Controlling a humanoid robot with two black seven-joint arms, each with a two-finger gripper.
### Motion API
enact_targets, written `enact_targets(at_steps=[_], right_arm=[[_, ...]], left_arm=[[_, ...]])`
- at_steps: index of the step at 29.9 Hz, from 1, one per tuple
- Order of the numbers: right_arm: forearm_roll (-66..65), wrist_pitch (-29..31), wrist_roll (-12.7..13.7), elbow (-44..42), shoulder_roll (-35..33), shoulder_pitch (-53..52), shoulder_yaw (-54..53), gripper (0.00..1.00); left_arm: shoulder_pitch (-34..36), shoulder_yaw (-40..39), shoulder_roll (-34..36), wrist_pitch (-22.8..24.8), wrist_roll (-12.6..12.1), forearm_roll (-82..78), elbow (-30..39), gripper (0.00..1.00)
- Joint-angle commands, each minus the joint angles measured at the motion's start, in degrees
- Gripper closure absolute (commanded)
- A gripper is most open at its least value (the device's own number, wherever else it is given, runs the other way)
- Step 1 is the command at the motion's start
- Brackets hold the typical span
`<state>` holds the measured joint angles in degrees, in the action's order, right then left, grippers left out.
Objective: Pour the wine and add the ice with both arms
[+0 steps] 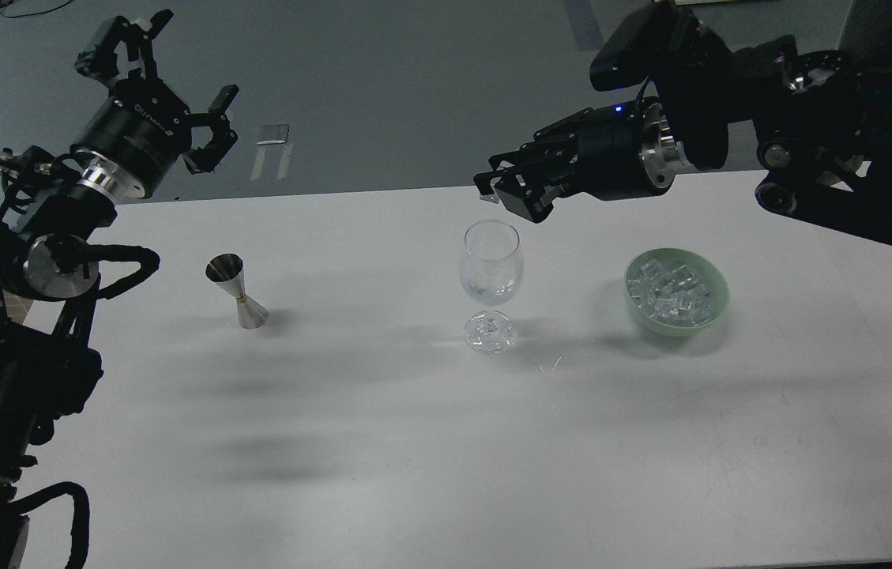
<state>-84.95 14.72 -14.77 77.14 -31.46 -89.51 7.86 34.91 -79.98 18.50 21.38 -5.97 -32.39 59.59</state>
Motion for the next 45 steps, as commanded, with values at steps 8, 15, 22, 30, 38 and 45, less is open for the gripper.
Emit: enact_targets(at_steps=[8, 15, 22, 30, 38, 45], right_arm=[[1.81, 1.89, -0.26, -0.15, 2.01, -1.9, 4.09, 0.94], [2.6, 1.54, 0.0, -1.29, 3.95, -1.19, 5.68, 0.92], [2.6, 1.1, 0.26, -3.23, 5.44, -1.02, 5.68, 0.87], [2.6, 1.01, 0.35, -3.49, 5.97, -1.11, 5.68, 0.71], [2.6, 1.01, 0.79, -3.49, 5.88, -1.11, 5.77, 0.57], [4.08, 0.57, 0.79, -3.58, 5.36, -1.28, 5.33, 0.52]], left_arm=[[-0.02, 0.53, -0.13, -0.02, 0.08, -0.04, 0.09, 0.02], [-0.19, 0.44, -0.22, 0.15, 0.08, 0.04, 0.09, 0.02], [-0.19, 0.44, -0.3, 0.24, 0.08, 0.04, 0.09, 0.02], [-0.19, 0.44, -0.22, 0.24, 0.08, 0.04, 0.09, 0.02], [-0.1, 0.44, -0.04, 0.24, 0.08, 0.04, 0.09, 0.02], [-0.19, 0.53, -0.13, 0.24, 0.08, 0.04, 0.09, 0.02]])
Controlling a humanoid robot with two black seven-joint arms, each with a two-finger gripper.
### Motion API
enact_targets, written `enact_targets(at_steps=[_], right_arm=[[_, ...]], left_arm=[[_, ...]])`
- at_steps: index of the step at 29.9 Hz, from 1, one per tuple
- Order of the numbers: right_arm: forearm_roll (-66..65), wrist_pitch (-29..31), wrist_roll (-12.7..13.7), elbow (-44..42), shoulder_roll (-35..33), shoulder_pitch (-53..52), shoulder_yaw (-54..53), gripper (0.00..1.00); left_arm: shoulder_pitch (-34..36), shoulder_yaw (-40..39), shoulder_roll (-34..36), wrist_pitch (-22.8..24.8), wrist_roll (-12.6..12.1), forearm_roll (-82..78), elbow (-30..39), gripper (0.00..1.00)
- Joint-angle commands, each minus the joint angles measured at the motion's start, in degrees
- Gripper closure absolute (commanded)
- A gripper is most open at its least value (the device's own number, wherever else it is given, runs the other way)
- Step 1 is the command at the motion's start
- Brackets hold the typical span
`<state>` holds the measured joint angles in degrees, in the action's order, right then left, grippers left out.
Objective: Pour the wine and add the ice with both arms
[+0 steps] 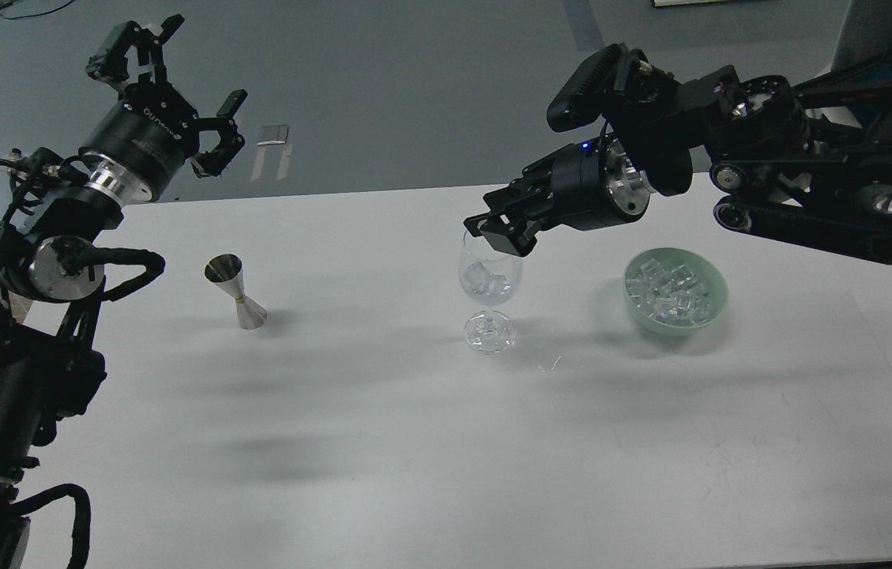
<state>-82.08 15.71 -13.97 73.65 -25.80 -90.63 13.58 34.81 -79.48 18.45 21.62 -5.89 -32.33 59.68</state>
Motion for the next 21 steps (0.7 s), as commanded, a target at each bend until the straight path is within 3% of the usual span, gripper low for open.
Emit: enact_targets(at_steps=[1, 5, 7, 11, 13, 14, 15, 16, 21], right_arm=[[3.14, -0.94, 0.17, -0.7, -0.66, -0.51, -0.83, 0.49], [11.66, -2.61, 1.48, -5.0, -1.19, -0.86, -3.38, 0.4], [19.03, -3.14, 1.92, -8.86, -1.27, -0.51, -5.49, 0.31], [25.21, -4.37, 1.84, -12.65, -1.62, 0.45, -6.99, 0.31], [30.2, -6.38, 1.92, -16.07, -1.63, 3.6, -9.52, 0.29], [31.71, -7.0, 1.84, -16.96, -1.54, 4.66, -10.67, 0.24], [35.2, -8.23, 1.75, -18.1, -1.19, 7.2, -13.38, 0.1], [36.89, -8.76, 1.66, -18.46, -1.1, 8.7, -15.32, 0.06], [46.73, -10.7, 1.31, -19.16, 1.18, 22.49, -31.91, 0.01]], left_arm=[[-0.01, -0.06, 0.01, 0.0, 0.0, -0.01, -0.01, 0.02], [-0.01, 0.03, 0.36, 0.0, 0.0, 0.08, -0.01, 0.02], [-0.01, 0.03, 0.54, 0.09, 0.0, 0.08, -0.01, 0.02], [-0.01, 0.03, 0.71, 0.18, 0.0, 0.17, -0.01, 0.02], [-0.1, 0.12, 0.71, 0.18, 0.0, 0.25, -0.01, 0.02], [-0.1, 0.12, 0.71, 0.18, 0.0, 0.25, -0.01, 0.02], [-0.1, 0.12, 0.62, 0.18, 0.0, 0.25, -0.01, 0.02], [-0.1, 0.12, 0.62, 0.18, 0.0, 0.25, -0.01, 0.02], [-0.1, 0.21, 0.71, 0.44, 0.0, 0.34, -0.44, 0.02]])
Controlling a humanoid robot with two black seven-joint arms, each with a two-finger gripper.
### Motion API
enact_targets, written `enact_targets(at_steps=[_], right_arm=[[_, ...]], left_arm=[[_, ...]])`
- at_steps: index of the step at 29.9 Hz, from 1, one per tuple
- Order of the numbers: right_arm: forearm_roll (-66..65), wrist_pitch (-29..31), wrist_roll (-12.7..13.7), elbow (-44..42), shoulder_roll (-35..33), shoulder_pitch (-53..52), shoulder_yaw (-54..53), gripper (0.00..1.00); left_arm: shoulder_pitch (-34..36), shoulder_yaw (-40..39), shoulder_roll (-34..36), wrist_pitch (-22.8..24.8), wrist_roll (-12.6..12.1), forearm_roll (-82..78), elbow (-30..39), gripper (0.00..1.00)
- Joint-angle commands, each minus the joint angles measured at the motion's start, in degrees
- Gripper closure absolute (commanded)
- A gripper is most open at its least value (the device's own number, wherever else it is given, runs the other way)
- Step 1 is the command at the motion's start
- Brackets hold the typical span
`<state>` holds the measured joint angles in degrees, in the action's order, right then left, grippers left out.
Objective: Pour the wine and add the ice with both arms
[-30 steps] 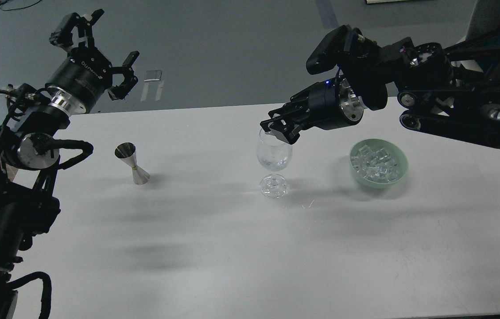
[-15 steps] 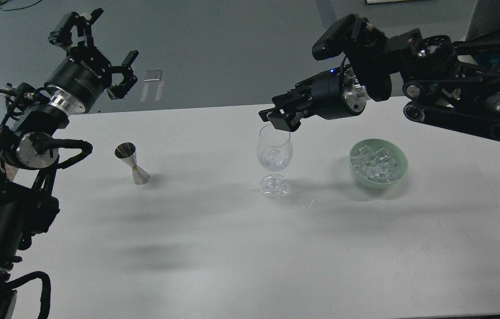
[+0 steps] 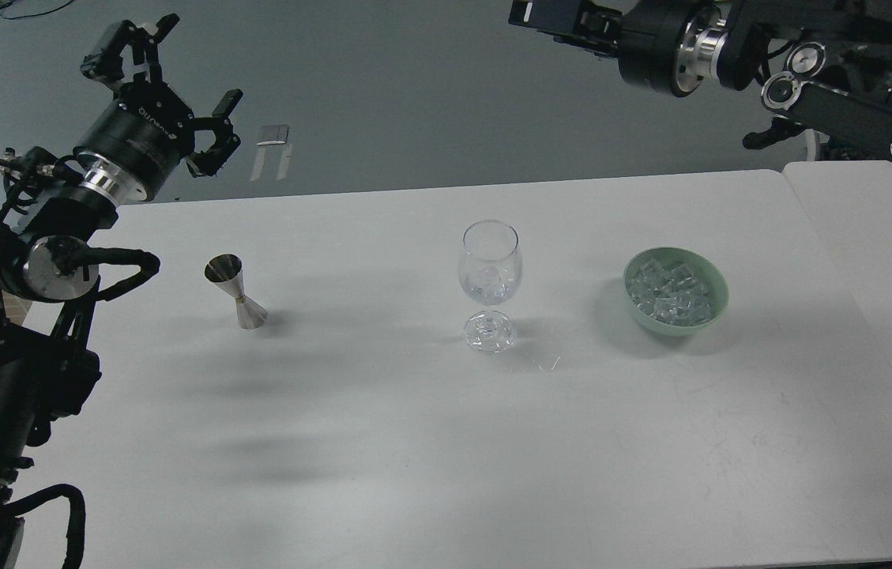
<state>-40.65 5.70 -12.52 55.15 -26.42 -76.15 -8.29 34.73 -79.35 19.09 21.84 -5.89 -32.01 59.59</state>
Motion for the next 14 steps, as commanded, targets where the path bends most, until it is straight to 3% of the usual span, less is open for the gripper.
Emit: enact_targets(at_steps=[1, 8, 14], right_arm=[[6.19, -0.69, -0.14, -0.92, 2.25, 9.43, -11.82, 0.01], [18.84, 0.1, -1.28, -5.49, 8.04, 19.01, -25.27, 0.01], [21.84, 2.72, -5.67, -9.71, 14.02, 22.97, -33.01, 0.01]], left_arm=[[-0.01, 0.07, 0.07, 0.56, 0.0, 0.02, -0.61, 0.02], [0.6, -0.1, -0.2, 5.4, 0.09, -0.07, -5.0, 0.02], [2.71, -0.19, -0.64, 6.16, 1.75, -0.07, -11.85, 0.02]])
